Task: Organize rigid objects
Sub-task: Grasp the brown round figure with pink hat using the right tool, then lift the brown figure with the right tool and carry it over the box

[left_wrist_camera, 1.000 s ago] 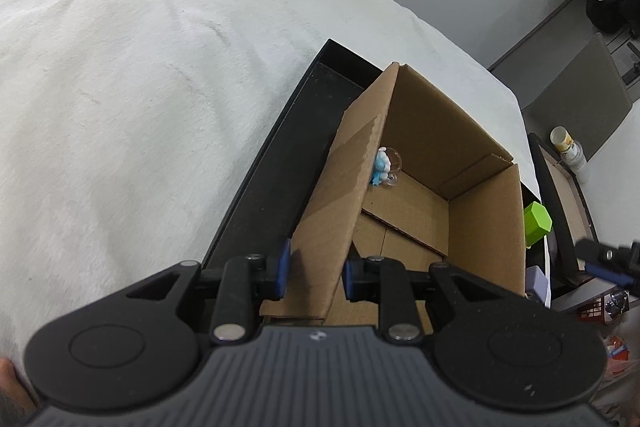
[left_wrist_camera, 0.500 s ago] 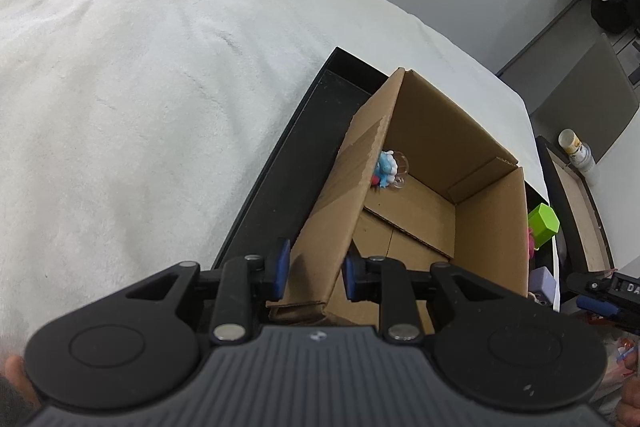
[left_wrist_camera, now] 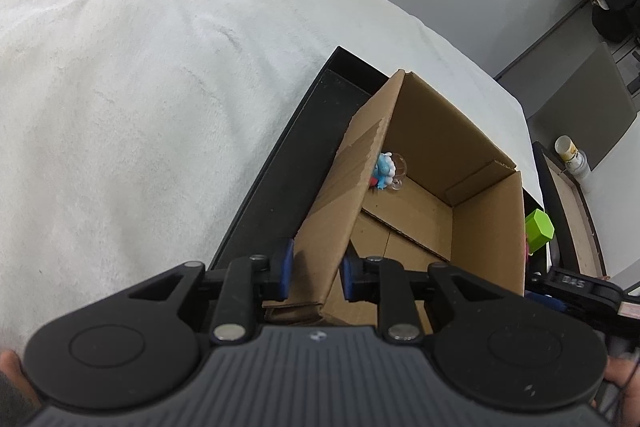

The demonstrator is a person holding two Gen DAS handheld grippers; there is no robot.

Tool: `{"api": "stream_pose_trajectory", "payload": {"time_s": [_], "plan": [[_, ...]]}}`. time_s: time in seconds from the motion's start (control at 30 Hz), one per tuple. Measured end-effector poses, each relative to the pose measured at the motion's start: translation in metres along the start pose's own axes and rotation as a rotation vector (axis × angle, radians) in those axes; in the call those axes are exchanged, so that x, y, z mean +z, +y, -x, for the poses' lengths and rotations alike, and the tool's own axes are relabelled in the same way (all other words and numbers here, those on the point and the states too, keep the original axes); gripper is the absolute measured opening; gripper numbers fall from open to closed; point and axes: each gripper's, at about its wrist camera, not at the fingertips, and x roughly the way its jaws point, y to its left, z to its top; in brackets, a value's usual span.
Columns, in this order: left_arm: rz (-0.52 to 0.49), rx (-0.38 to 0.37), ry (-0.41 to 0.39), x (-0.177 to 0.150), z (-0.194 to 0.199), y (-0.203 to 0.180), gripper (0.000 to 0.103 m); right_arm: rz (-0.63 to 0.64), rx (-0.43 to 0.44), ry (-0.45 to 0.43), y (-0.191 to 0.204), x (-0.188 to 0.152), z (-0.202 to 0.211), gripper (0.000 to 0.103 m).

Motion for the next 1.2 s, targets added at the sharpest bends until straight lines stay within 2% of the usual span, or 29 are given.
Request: {"api": "stream_pose_trajectory", "payload": {"time_s": [0.47, 0.5, 0.53, 0.57, 0.67, 0.97, 1.2], "plan": [[0.001, -0.011, 0.004, 0.001, -0.001, 0.002, 0.023, 0.055, -0.061, 0.035, 0.02, 0.003, -0.03, 0.058], [0.0, -0.01, 0.004, 0.001, -0.001, 0.002, 0.023, 0.055, -0.074, 0.034, 0.019, 0.003, -0.032, 0.051], [0.0, -0.011, 0.003, 0.001, -0.001, 0.002, 0.023, 0.059, -0.092, 0.038, 0.019, 0.002, -0.033, 0.036], [-0.001, -0.01, 0.003, 0.001, -0.001, 0.002, 0.023, 0.069, -0.099, 0.048, 0.019, 0.001, -0.034, 0.035], [0.001, -0.01, 0.002, 0.001, -0.001, 0.002, 0.023, 0.061, -0.054, 0.03, 0.021, -0.003, -0.023, 0.035], [-0.005, -0.009, 0.001, 0.001, 0.0, 0.001, 0.023, 0.07, 0.001, 0.018, 0.025, -0.014, 0.01, 0.035], [-0.009, -0.017, 0.008, 0.001, 0.0, 0.002, 0.023, 0.108, 0.009, -0.003, 0.037, -0.009, 0.031, 0.035]]}}
